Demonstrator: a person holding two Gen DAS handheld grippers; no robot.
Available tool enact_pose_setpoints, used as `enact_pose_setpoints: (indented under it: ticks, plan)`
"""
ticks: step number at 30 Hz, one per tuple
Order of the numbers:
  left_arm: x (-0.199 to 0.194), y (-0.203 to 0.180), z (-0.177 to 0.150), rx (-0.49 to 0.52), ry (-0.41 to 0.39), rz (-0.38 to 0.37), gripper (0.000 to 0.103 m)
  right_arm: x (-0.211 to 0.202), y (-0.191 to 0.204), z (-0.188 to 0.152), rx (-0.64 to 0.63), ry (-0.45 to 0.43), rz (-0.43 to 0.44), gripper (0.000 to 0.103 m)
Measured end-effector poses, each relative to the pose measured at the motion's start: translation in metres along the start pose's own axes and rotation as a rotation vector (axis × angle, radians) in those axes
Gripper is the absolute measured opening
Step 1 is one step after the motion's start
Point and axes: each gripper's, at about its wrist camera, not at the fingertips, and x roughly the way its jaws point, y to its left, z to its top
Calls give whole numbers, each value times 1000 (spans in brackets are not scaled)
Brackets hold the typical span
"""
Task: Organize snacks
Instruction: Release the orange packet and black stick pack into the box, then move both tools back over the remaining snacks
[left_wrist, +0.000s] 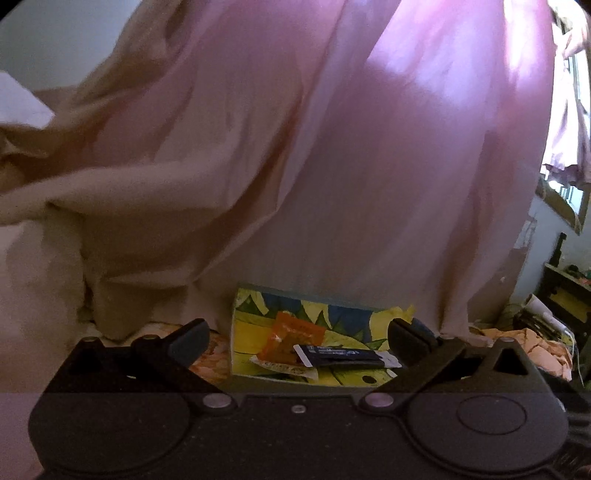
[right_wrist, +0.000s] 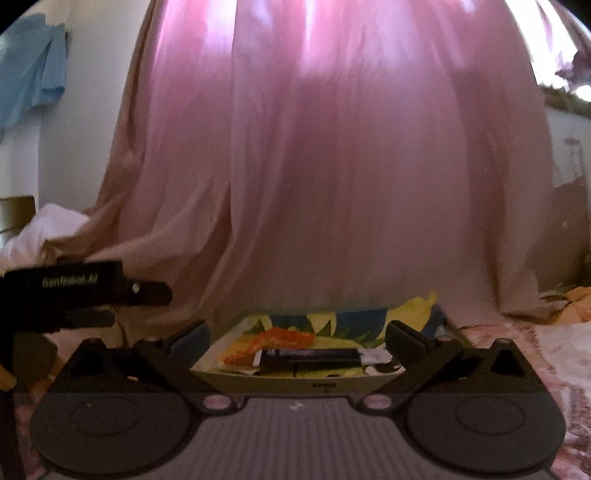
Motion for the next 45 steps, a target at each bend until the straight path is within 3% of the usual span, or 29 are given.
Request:
enact_pose_setpoints:
  ticks: [7, 19, 30, 45]
  plan:
    - [-52, -4, -16, 31, -49, 5, 102, -52, 4, -5, 15, -57, -52, 103]
    - [-111, -1, -55, 62, -50, 23, 102, -101, 16, -35, 9, -43, -110, 103]
    - [-133, 19, -103, 87, 53, 57, 102, -121, 27, -66, -8, 57, -118, 103]
    - [-112, 30, -139, 137, 203, 106, 102, -108, 42, -101, -64, 237, -119, 103]
